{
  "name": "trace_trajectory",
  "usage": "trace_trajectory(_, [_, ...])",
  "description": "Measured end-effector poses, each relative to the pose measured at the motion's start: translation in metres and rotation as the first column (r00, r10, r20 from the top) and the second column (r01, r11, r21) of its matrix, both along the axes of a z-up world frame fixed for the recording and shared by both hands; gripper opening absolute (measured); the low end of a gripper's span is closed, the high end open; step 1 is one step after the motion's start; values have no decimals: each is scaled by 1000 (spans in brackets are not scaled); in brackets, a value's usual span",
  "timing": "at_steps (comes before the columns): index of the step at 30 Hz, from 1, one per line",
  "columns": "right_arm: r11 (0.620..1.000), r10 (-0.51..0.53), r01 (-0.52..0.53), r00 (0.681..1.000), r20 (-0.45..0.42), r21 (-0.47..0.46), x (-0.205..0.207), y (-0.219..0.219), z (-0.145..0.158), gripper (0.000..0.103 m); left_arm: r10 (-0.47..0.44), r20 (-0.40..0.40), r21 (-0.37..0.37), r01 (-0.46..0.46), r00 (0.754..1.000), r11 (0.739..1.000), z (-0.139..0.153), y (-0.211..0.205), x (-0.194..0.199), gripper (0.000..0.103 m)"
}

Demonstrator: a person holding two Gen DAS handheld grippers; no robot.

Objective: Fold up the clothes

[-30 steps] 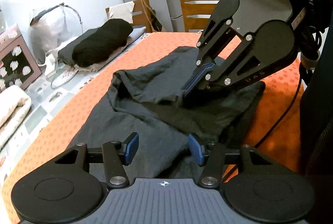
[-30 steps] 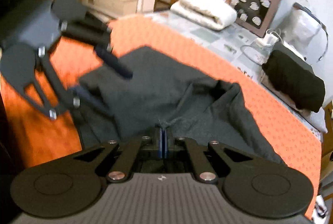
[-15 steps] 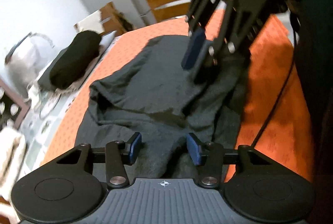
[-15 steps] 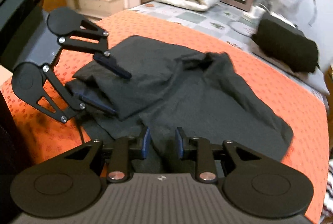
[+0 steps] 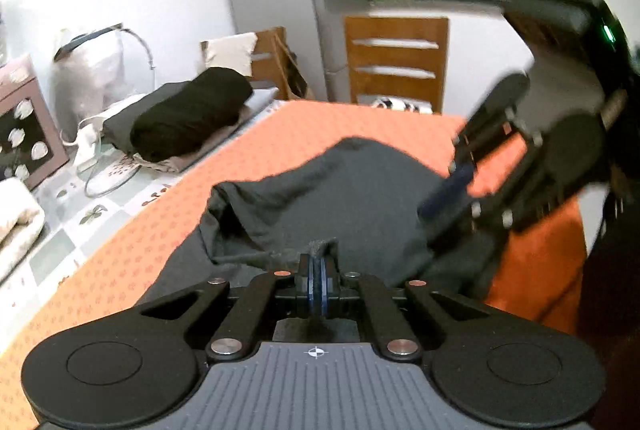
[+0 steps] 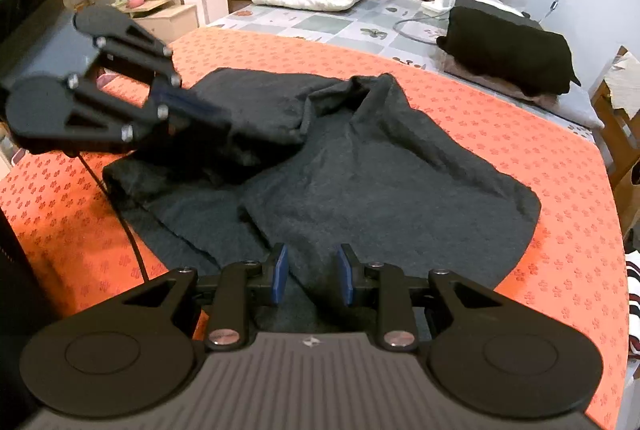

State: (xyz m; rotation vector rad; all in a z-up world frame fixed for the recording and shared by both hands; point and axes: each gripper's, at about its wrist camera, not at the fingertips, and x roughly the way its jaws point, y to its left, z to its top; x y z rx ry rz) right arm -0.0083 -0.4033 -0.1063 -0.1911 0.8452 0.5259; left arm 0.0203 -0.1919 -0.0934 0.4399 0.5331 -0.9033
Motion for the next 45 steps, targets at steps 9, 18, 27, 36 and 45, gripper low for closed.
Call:
trace_trajectory(9, [999, 32, -32, 999, 8, -1, 3, 5, 5, 31, 20, -114, 88, -10, 993, 996, -48, -25, -11, 26])
trace_trajectory(18, [993, 78, -81, 996, 37, 85, 32, 35, 19, 31, 146, -134, -25, -151, 980, 988, -12, 30, -18, 45])
trace_trajectory(27, [983, 183, -182, 982, -45, 7, 44, 71, -25, 31, 323, -142, 47, -319, 936, 947, -28, 61, -17, 50])
trace_trajectory(36, [982, 189, -188, 982, -27, 21, 38, 70, -20, 31, 292, -78, 175, -275, 953, 945, -45, 58, -36, 41])
trace_trajectory(45, [990, 136, -136, 991, 18, -24, 27, 54, -3, 31, 335, -108, 99, -325, 936, 941, -33, 80, -38, 44])
